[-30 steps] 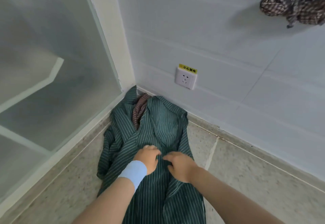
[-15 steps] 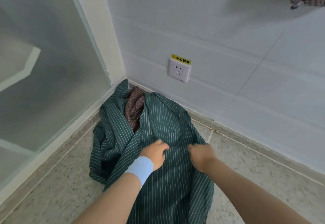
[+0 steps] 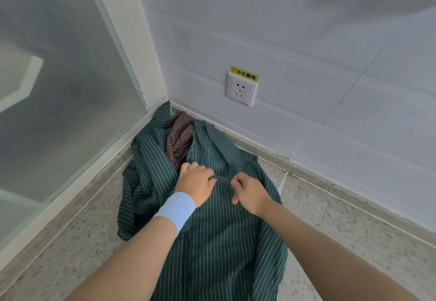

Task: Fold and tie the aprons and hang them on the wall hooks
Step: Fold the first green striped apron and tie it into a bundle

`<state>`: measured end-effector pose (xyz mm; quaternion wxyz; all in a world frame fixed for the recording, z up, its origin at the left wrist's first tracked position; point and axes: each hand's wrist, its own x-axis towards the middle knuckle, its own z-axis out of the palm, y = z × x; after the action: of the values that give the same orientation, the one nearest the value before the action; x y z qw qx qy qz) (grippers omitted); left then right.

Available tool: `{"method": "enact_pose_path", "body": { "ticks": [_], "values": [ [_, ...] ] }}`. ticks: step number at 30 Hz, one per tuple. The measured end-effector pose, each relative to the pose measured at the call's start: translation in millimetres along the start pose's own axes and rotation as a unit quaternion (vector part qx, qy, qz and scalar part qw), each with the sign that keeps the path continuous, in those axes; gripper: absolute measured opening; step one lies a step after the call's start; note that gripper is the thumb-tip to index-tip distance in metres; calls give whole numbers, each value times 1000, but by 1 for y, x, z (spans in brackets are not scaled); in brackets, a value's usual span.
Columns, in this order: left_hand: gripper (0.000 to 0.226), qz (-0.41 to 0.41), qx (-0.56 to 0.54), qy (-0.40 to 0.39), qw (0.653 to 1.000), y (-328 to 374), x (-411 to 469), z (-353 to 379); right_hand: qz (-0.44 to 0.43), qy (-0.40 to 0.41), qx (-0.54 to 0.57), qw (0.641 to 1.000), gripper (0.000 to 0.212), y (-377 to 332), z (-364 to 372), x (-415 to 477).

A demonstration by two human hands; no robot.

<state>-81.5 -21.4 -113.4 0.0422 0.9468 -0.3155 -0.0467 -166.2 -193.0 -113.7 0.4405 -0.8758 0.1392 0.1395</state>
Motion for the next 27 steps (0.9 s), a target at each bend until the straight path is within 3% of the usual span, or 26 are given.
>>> {"method": "enact_pose_path", "body": {
  "ticks": [2,3,5,7,9,11,13,14,15,17,19,21,22,25,27],
  "values": [
    [23,-26,-77,67,994,3,-8,-13,-30,57,35,997,22,-12,-11,-11],
    [22,-40,-148,50,987,6,-14,-23,-46,76,33,995,22,-17,-17,-17],
    [23,-73,-274,-80,955,15,-28,-39,-33,49,45,997,21,-24,-24,-28],
    [22,-93,-291,-259,916,21,-37,-46,35,-54,16,998,19,-25,-28,-36],
    [29,-144,-311,-451,824,27,-50,-49,115,-186,-54,974,19,-21,-25,-47],
    [45,-185,-300,-582,733,30,-64,-50,172,-293,-76,937,19,-14,-17,-58],
    [56,-188,-263,-642,695,31,-74,-47,190,-355,-102,910,26,-9,-6,-67],
    [56,-187,-256,-640,700,30,-76,-45,174,-369,-138,903,32,-5,-1,-68],
    [54,-179,-256,-611,728,30,-76,-44,148,-375,-170,900,35,-3,1,-68],
    [40,-136,-268,-456,838,27,-68,-34,99,-336,-181,919,31,-3,4,-62],
    [24,-116,-274,-229,927,21,-56,-25,76,-196,-140,968,30,-3,4,-49],
    [21,-125,-255,-65,957,17,-44,-22,63,-46,-123,989,30,-3,3,-34],
    [26,-126,-242,-28,962,17,-38,-20,56,-2,-139,989,29,-4,3,-27],
    [67,-136,-223,-89,961,26,-16,-13,104,89,-147,980,36,2,11,-8],
    [71,-130,-196,-143,961,30,-3,-4,188,121,-103,969,47,8,14,0]
  ]
}}
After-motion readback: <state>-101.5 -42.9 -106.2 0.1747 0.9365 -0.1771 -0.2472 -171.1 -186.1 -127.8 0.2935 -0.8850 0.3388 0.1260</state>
